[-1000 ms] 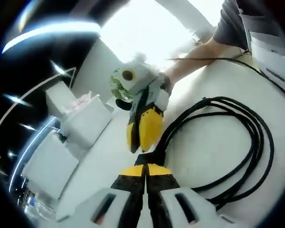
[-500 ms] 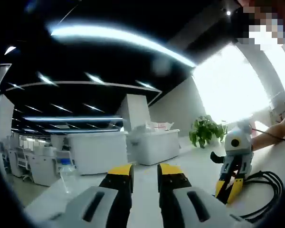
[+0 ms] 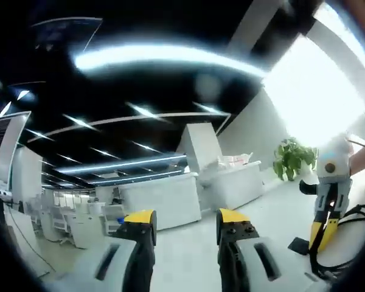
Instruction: Coil the Type-C to USB data cable on the desktop and secure it with Velcro straps.
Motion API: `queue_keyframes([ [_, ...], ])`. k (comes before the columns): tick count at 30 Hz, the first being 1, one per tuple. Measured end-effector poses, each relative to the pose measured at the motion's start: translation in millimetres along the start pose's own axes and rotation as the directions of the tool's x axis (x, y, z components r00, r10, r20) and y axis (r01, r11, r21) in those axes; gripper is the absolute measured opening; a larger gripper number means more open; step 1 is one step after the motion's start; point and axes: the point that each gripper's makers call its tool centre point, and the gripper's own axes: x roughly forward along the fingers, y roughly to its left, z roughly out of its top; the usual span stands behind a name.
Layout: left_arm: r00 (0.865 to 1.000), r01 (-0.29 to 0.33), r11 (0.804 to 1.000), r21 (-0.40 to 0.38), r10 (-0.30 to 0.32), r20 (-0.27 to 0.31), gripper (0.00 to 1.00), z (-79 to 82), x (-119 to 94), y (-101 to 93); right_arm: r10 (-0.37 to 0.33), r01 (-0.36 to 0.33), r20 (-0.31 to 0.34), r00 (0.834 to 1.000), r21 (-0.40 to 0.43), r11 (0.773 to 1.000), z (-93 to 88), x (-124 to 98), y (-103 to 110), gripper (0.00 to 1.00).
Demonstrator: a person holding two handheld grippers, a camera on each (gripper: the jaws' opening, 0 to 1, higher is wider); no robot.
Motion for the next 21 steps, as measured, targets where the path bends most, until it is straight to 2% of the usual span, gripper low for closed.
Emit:
queue_keyframes([
  [2,1.0,-0.027,0.999,-0.029,0.027,0.004,0.4,2.3,-0.7,7.4,-0.006,0.006,0.004,1.0,-0.017,1.0,8.4,5.4,-3.9,0.04],
  [7,0.997,-0.078,0.996,-0.038,0.079,0.027,0.4,8.1,-5.3,17.1,-0.057,0.058,0.069,0.996,-0.012,0.998,36.6,23.3,-28.1,0.04],
  [13,0.993,-0.109,0.994,0.027,0.108,0.04,0.4,10.7,-7.3,22.1,-0.142,0.134,0.158,0.977,0.059,0.989,78.1,67.1,-80.8,0.04],
  [17,0.992,-0.126,0.992,0.023,0.126,0.017,0.4,4.1,-8.0,26.7,-0.171,0.152,0.186,0.968,0.109,0.982,87.8,97.1,-96.3,0.04],
  [21,0.99,-0.14,0.99,0.007,0.14,-0.001,0.4,-1.3,-8.3,32.0,-0.171,0.138,0.21,0.963,0.163,0.977,91.0,121.6,-103.9,0.04],
])
